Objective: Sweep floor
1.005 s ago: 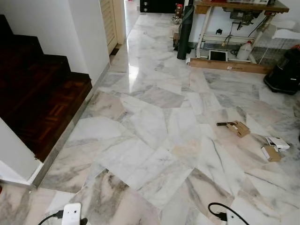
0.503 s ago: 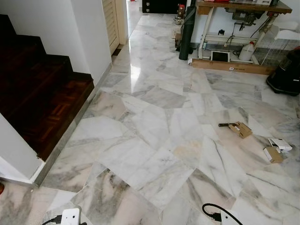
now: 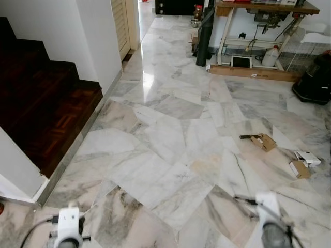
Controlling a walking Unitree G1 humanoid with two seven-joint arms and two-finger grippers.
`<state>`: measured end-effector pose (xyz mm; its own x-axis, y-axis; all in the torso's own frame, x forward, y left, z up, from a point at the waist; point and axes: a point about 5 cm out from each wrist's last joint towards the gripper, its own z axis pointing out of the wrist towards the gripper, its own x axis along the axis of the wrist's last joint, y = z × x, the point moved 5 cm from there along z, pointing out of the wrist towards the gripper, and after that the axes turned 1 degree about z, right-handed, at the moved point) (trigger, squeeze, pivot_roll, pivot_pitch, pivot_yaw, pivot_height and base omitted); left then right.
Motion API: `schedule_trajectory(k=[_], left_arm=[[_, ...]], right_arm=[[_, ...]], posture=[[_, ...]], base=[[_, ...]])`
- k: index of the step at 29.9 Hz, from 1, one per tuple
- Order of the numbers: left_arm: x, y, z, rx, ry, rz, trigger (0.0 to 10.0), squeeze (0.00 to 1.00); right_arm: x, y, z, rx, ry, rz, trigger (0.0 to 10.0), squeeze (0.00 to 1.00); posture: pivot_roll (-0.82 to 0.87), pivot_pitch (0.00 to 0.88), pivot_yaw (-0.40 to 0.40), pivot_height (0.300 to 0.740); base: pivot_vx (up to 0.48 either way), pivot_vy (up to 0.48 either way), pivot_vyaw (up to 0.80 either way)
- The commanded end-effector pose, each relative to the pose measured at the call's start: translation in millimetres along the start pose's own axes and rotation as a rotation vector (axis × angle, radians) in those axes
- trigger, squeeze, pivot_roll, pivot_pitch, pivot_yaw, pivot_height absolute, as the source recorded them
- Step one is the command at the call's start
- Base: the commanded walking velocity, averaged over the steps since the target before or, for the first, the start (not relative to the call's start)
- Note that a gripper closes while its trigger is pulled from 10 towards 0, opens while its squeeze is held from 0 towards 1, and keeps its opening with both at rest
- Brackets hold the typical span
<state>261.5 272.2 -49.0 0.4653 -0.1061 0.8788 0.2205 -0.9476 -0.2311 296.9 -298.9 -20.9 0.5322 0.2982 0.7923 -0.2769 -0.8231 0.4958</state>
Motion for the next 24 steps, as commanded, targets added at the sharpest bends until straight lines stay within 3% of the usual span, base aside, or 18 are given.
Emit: schedule_trajectory(k=[1, 2, 3, 4, 5, 7, 8, 11, 19, 24], left_arm=[[29, 0.5, 7.0, -0.002, 0.110, 0.020, 10.0, 0.00], [53, 4.2, 12.0, -0.016, 0.192, 0.006, 10.0, 0.00], [53, 4.2, 12.0, -0.016, 0.192, 0.006, 10.0, 0.00], [72, 8.7, 14.0, -0.037, 0.254, 0.000, 10.0, 0.00], [77, 10.6, 14.4, -0.046, 0.274, 0.000, 10.0, 0.00], [107, 23.5, 13.3, -0.111, 0.380, -0.008, 10.0, 0.00], [107, 23.5, 13.3, -0.111, 0.380, -0.008, 10.0, 0.00], [135, 39.0, 8.1, -0.189, 0.472, -0.028, 10.0, 0.00], [159, 55.9, -6.3, -0.305, 0.547, -0.060, 10.0, 0.00], [159, 60.7, -10.2, -0.346, 0.549, -0.070, 10.0, 0.00]], right_arm=[[44, -0.8, 6.3, -0.027, 0.141, 0.112, 10.0, 0.00], [66, -3.7, 8.1, -0.015, 0.210, 0.160, 10.0, 0.00], [66, -3.7, 8.1, -0.015, 0.210, 0.160, 10.0, 0.00], [78, -7.4, 8.2, 0.002, 0.246, 0.183, 10.0, 0.00], [82, -8.9, 8.1, 0.007, 0.257, 0.190, 10.0, 0.00], [94, -14.3, 7.6, 0.016, 0.276, 0.261, 10.0, 0.00], [94, -14.3, 7.6, 0.016, 0.276, 0.261, 10.0, 0.00], [99, -21.7, 5.5, 0.034, 0.279, 0.347, 10.0, 0.00], [76, -35.9, 1.0, 0.091, 0.192, 0.460, 10.0, 0.00], [62, -45.7, -3.6, 0.123, 0.145, 0.479, 10.0, 0.00]], posture=[[0.10, 0.000, -0.031, 0.740], [0.10, 0.000, -0.033, 0.740], [0.10, 0.000, -0.033, 0.740], [0.10, 0.000, -0.035, 0.740], [0.10, 0.000, -0.035, 0.740], [0.11, 0.000, -0.036, 0.740], [0.11, 0.000, -0.036, 0.740], [0.11, 0.000, -0.036, 0.740], [0.10, 0.002, -0.039, 0.740], [0.10, 0.012, -0.041, 0.740]], base=[[0.000, 0.000, 0.00], [0.000, 0.000, 0.00], [0.000, 0.000, 0.00], [0.000, 0.000, 0.00], [0.000, 0.000, 0.00], [0.000, 0.000, 0.00], [0.000, 0.000, 0.00], [0.000, 0.000, 0.00], [0.000, 0.000, 0.00], [0.000, 0.000, 0.00]])
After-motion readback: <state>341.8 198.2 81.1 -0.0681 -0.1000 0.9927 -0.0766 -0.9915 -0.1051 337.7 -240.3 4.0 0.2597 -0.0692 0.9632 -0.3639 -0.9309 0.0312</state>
